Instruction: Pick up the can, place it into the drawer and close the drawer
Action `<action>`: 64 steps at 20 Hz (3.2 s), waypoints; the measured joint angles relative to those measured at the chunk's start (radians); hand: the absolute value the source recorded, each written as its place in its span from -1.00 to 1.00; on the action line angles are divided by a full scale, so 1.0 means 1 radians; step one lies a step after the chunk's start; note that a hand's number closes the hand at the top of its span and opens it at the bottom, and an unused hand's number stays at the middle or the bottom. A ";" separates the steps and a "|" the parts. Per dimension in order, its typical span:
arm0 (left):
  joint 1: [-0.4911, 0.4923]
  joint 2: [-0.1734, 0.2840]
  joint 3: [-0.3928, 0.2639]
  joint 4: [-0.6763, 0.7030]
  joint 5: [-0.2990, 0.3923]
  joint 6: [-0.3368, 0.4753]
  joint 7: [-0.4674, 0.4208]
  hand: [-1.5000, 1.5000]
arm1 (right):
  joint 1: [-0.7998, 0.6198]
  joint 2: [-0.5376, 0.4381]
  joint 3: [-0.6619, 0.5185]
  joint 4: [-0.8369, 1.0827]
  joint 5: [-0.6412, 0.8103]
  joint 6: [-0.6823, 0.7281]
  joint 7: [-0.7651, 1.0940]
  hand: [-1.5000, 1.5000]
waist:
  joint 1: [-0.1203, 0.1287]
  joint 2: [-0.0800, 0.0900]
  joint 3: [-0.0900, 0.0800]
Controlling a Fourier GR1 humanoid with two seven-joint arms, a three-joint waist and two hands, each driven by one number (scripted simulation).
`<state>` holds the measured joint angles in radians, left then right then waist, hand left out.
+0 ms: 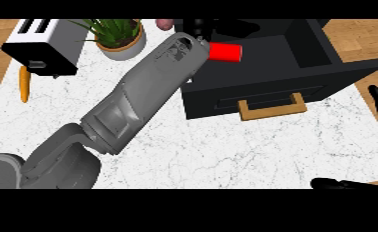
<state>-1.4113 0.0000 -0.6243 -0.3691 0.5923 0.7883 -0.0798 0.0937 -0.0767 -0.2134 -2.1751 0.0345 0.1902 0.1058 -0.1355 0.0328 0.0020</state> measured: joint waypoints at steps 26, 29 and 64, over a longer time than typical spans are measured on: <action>-0.059 0.003 0.027 -0.073 0.106 0.047 -0.001 -1.00 | -0.128 -0.175 0.286 0.187 0.808 -0.106 -0.110 -1.00 | 0.120 -0.025 -0.002; -0.039 0.017 0.025 -0.107 0.095 0.050 0.019 -1.00 | -0.153 -0.172 0.307 0.291 0.901 -0.156 -0.114 -1.00 | 0.137 -0.030 -0.002; 0.308 0.438 -0.013 -0.749 -0.059 0.014 0.357 -1.00 | -0.848 -0.116 0.064 1.509 1.167 -0.840 -0.226 -1.00 | 0.206 -0.034 -0.012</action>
<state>-1.1032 0.4381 -0.6368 -1.1181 0.5335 0.8021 0.2772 -0.7542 -0.1930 -0.1491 -0.6662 1.2013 -0.6494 -0.1200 0.0710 -0.0009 -0.0100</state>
